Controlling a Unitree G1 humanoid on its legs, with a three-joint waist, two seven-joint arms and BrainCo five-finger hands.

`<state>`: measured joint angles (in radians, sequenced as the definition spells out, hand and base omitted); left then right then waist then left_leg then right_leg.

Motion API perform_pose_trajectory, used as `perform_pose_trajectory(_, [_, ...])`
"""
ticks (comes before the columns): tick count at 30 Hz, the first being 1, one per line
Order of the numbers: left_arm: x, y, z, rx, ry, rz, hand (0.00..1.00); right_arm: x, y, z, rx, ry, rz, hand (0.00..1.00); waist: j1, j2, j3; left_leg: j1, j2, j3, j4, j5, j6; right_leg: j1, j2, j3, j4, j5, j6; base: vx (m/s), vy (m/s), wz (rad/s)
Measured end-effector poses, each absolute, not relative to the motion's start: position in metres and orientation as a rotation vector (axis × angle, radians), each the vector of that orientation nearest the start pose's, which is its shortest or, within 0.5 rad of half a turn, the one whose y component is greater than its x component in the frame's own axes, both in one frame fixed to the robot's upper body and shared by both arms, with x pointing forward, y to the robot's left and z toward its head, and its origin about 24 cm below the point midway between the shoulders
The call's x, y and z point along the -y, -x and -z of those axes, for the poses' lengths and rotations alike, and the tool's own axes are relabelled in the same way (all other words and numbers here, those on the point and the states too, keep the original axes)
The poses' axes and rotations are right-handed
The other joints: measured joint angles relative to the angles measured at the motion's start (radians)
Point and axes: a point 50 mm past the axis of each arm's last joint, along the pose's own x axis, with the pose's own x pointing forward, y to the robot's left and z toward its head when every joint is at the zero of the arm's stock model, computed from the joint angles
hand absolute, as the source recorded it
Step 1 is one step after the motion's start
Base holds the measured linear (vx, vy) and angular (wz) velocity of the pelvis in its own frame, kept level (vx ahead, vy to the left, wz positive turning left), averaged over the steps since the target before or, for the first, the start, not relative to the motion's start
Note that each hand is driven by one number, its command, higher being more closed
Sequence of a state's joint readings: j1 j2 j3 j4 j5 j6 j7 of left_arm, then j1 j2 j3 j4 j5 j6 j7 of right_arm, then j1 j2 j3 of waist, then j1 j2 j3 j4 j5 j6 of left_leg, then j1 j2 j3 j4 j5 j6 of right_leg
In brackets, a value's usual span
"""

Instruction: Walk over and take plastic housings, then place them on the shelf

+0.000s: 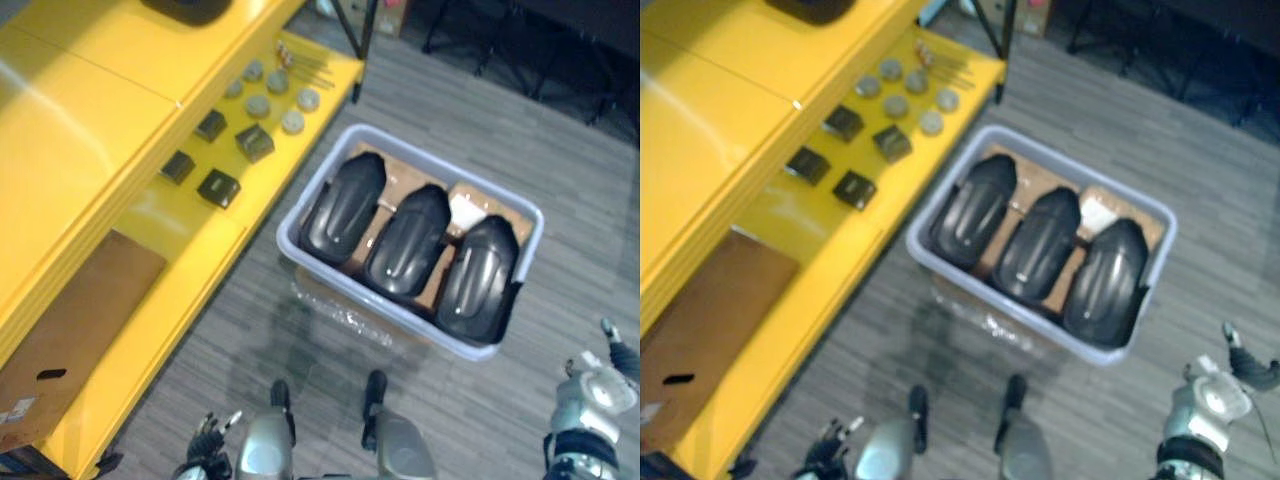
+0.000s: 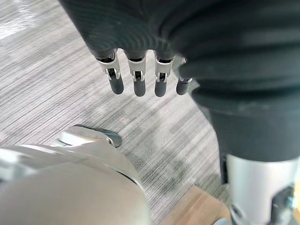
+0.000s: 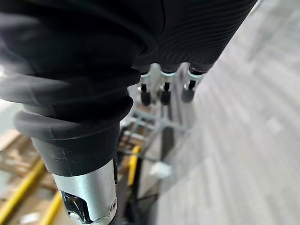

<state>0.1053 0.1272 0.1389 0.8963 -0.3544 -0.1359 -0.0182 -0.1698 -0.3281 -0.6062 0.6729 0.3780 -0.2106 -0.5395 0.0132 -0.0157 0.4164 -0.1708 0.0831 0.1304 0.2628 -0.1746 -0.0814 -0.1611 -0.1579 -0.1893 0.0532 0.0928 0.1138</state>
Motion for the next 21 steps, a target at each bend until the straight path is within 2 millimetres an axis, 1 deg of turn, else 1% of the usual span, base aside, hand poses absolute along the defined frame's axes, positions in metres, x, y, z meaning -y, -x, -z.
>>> perform_pose_trajectory(2, [-0.224,-0.131,0.134,-0.781,0.245,-0.363,0.0,0.37,-0.193,0.005,-0.139,-0.211,1.264,0.0,-0.003,0.001,0.002,-0.022,0.002,0.003,0.01,0.0,0.0,-0.018,0.002,0.002,-0.003,0.006,0.0,-0.02,-0.003,-0.07])
perform_pose_trajectory(3, [-0.222,-0.137,0.132,-0.763,0.241,-0.347,0.0,0.369,-0.194,0.004,-0.135,-0.212,1.262,0.0,-0.003,0.001,0.015,-0.023,0.002,0.002,0.012,0.0,0.0,-0.018,0.002,0.002,-0.003,0.008,-0.001,0.0,0.0,0.0])
perform_pose_trajectory(7, [-0.22,-0.151,0.126,-0.708,0.254,-0.329,0.0,0.365,-0.201,0.003,-0.131,-0.205,1.223,0.0,0.001,-0.003,0.03,-0.063,0.002,-0.005,0.028,0.0,0.0,-0.047,0.002,0.001,-0.002,0.016,-0.002,-0.03,0.001,0.03])
perform_pose_trajectory(8, [-0.218,-0.156,0.124,-0.7,0.251,-0.319,0.0,0.362,-0.207,0.002,-0.129,-0.207,1.212,0.0,0.002,-0.004,0.034,-0.079,0.002,-0.007,0.033,0.002,0.004,-0.06,0.002,0.001,-0.004,0.021,-0.002,0.0,0.0,0.0])
perform_pose_trajectory(10, [-0.218,-0.159,0.123,-0.694,0.24,-0.308,0.0,0.358,-0.217,-0.002,-0.118,-0.215,1.202,0.0,0.002,-0.006,0.048,-0.095,0.003,-0.011,0.047,0.002,0.004,-0.066,0.002,-0.001,-0.003,0.024,-0.002,-0.04,0.0,0.05])
perform_pose_trajectory(12, [-0.219,-0.161,0.122,-0.691,0.231,-0.301,0.0,0.357,-0.227,-0.007,-0.104,-0.216,1.207,0.0,0.005,-0.006,0.048,-0.113,0.002,-0.012,0.058,0.002,0.004,-0.08,0.002,-0.001,-0.003,0.028,-0.003,-0.05,0.002,0.03])
perform_pose_trajectory(14, [-0.219,-0.163,0.122,-0.691,0.227,-0.306,0.0,0.361,-0.24,-0.022,-0.069,-0.202,1.209,0.0,0.012,-0.004,0.06,-0.129,0.002,-0.012,0.072,0.001,0.005,-0.09,0.001,0.001,-0.003,0.033,-0.002,-0.05,0.008,-0.01])
perform_pose_trajectory(15, [-0.219,-0.163,0.122,-0.693,0.229,-0.307,0.0,0.363,-0.243,-0.026,-0.057,-0.196,1.206,0.0,0.014,-0.003,0.064,-0.131,0.002,-0.012,0.077,0.0,0.007,-0.092,0.001,0.002,-0.003,0.034,-0.003,-0.07,0.008,-0.03])
perform_pose_trajectory(17, [-0.22,-0.162,0.124,-0.708,0.222,-0.306,0.0,0.372,-0.256,-0.049,0.002,-0.156,1.186,0.0,0.019,0.004,0.074,-0.157,0.003,-0.012,0.094,-0.003,0.012,-0.111,0.002,0.002,-0.002,0.041,-0.006,-0.06,0.006,-0.03])
perform_pose_trajectory(18, [-0.22,-0.162,0.124,-0.71,0.22,-0.303,0.0,0.375,-0.259,-0.056,0.018,-0.146,1.184,0.0,0.021,0.006,0.076,-0.166,0.002,-0.011,0.099,-0.004,0.013,-0.118,0.001,0.003,-0.002,0.043,-0.006,-0.07,0.008,-0.04])
perform_pose_trajectory(20, [-0.217,-0.164,0.124,-0.708,0.214,-0.285,0.0,0.383,-0.268,-0.074,0.048,-0.115,1.174,0.0,0.028,0.021,0.089,-0.185,0.002,-0.01,0.11,-0.004,0.014,-0.135,0.001,0.006,-0.004,0.053,-0.005,-0.08,0.005,-0.05])
perform_pose_trajectory(21, [-0.215,-0.165,0.124,-0.706,0.223,-0.282,0.0,0.384,-0.275,-0.086,0.065,-0.096,1.158,0.0,0.028,0.034,0.099,-0.191,0.002,-0.011,0.118,-0.008,0.02,-0.137,0.002,0.005,-0.005,0.056,-0.007,-0.07,0.001,-0.03])
